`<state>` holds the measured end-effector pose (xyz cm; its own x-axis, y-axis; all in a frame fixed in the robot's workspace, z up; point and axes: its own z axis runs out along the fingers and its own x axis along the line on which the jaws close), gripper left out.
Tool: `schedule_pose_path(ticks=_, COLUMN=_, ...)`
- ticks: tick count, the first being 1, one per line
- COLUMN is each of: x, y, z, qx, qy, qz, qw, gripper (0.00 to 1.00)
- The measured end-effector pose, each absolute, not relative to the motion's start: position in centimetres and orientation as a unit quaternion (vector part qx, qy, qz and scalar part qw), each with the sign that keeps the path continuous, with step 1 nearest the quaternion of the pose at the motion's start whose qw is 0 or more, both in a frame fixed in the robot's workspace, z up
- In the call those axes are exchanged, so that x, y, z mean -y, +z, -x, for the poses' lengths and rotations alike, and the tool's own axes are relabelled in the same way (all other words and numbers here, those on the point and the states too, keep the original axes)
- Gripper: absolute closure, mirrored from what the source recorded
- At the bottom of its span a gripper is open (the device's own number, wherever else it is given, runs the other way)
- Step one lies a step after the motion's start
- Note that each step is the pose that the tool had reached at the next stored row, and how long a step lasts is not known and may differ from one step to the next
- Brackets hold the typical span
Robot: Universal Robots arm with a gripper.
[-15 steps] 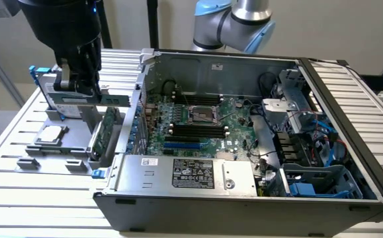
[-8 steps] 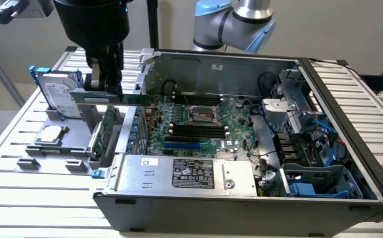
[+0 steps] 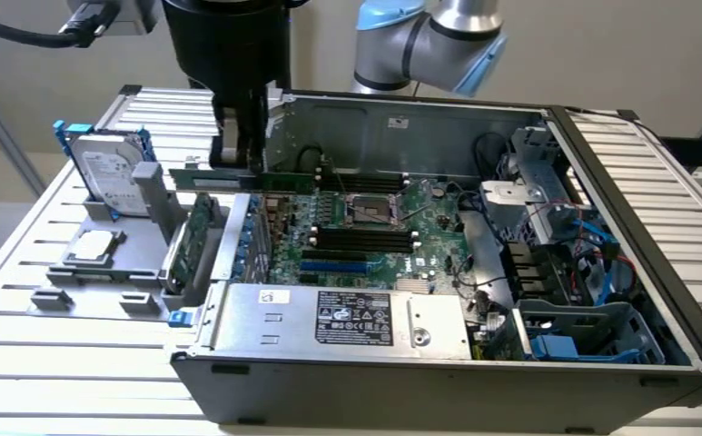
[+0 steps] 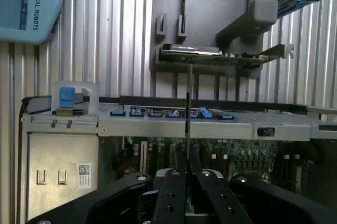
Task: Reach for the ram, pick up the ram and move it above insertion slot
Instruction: 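Pick up the ram and move it above insertion slot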
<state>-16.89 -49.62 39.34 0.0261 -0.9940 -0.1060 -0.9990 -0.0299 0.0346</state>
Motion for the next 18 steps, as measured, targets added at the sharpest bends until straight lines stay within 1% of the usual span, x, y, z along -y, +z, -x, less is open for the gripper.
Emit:
schedule_pose_path(ticks=12, x=49.5, y=39.3, z=11.4, qx=-0.696, qy=0.051, qz=0.716, qw=0.024, gripper=0.86)
schedule_pose_path(ticks=18, x=48.1, y=39.3, z=9.7, qx=-0.696, qy=0.051, qz=0.716, qw=0.024, gripper=0.86)
